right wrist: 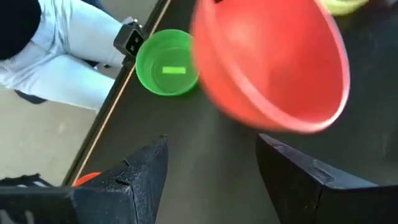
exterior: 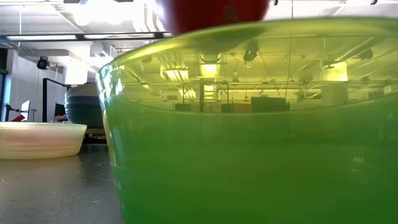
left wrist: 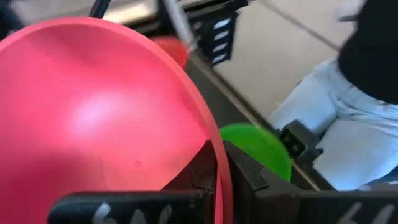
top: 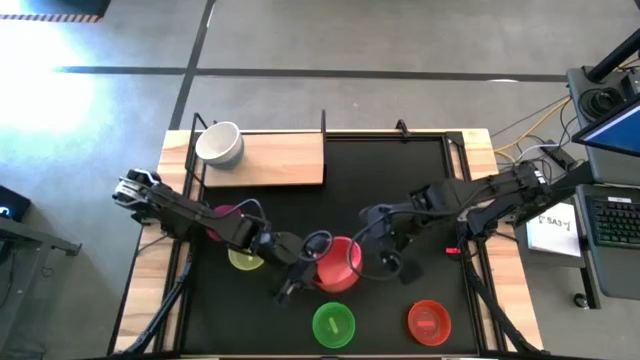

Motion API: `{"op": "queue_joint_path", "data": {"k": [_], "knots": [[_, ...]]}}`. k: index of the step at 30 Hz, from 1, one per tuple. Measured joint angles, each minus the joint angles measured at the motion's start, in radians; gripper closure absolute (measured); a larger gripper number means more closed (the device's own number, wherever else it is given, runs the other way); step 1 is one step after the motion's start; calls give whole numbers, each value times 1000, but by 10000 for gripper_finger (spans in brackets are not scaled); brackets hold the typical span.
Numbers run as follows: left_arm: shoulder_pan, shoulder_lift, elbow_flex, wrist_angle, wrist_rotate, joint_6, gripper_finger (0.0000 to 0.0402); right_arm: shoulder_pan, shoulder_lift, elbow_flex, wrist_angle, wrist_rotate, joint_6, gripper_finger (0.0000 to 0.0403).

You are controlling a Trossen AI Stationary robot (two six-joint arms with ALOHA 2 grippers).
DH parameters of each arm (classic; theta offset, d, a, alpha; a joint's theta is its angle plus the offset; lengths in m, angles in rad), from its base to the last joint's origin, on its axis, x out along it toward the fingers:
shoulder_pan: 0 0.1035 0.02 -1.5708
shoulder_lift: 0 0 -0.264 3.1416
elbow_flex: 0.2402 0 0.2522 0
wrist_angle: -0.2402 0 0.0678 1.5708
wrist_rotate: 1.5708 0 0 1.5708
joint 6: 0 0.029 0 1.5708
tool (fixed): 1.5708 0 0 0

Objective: Place and stack bowls onto a shelf
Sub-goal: Stack the orange bowl on the white bowl on the shelf

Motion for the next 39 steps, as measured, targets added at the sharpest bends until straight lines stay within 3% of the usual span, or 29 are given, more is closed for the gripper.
{"op": "queue_joint_path", "data": {"k": [6,14,21,33,39], "knots": [[8,-97,0,-238,-193,-116,401,-64,-4,46,-139,29,68,174],[41,-290,0,-580,-662,-396,401,-179,-36,41,-208,28,45,174],[145,-440,1,-788,-937,-509,401,-295,-96,40,-223,28,16,174],[601,-479,-70,-873,-948,-457,400,-416,-222,-8,-217,37,26,174],[751,-479,-143,-800,-823,-410,400,-427,-271,-50,-201,55,58,174]]}}
